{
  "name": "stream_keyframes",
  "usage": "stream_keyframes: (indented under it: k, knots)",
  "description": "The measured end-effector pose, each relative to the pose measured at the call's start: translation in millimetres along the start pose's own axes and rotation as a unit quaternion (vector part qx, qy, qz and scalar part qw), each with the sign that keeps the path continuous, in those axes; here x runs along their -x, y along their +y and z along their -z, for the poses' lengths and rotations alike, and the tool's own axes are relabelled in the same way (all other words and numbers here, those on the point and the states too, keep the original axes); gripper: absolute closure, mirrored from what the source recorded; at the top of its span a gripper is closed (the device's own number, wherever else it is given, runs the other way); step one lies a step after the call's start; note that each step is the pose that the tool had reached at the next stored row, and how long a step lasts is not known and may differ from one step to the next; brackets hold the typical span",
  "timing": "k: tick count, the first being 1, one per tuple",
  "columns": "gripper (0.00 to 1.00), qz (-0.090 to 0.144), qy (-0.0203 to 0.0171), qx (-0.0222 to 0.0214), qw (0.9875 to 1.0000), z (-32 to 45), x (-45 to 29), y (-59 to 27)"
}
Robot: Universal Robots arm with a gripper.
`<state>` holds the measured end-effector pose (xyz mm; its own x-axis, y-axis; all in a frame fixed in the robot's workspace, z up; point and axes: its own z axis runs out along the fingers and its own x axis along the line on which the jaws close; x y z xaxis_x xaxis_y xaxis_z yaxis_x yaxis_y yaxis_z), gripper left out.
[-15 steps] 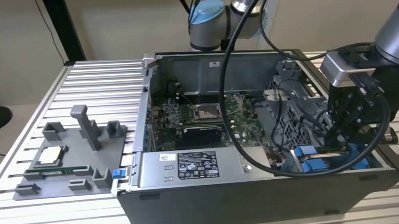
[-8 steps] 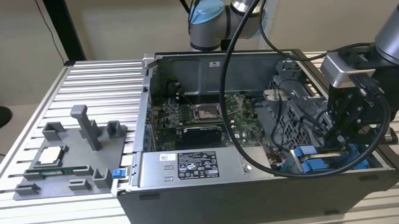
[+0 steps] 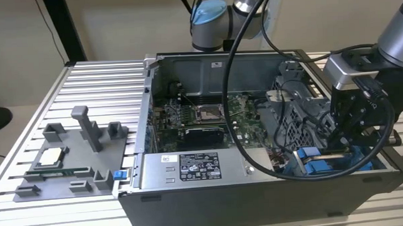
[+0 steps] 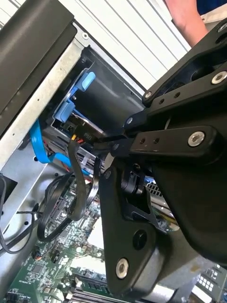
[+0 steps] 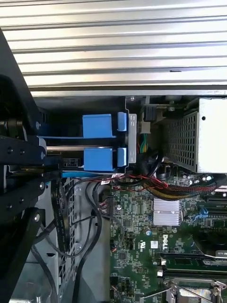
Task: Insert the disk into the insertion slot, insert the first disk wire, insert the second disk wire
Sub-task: 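Insert the second disk wire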
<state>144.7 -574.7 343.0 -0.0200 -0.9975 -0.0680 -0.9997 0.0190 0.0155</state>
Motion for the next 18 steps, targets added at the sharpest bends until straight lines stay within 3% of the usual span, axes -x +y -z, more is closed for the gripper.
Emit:
stream_keyframes:
  k: [8,14,18]
  knots:
    - [1.0,0.011,0.0001,0.0006,0.9999,-2.0,-0.1,0.0]
    - [1.0,0.013,-0.0031,0.0007,0.9999,-0.7,-0.1,-0.2]
    - [1.0,0.014,-0.0028,0.0008,0.9999,-0.1,-1.1,-0.2]
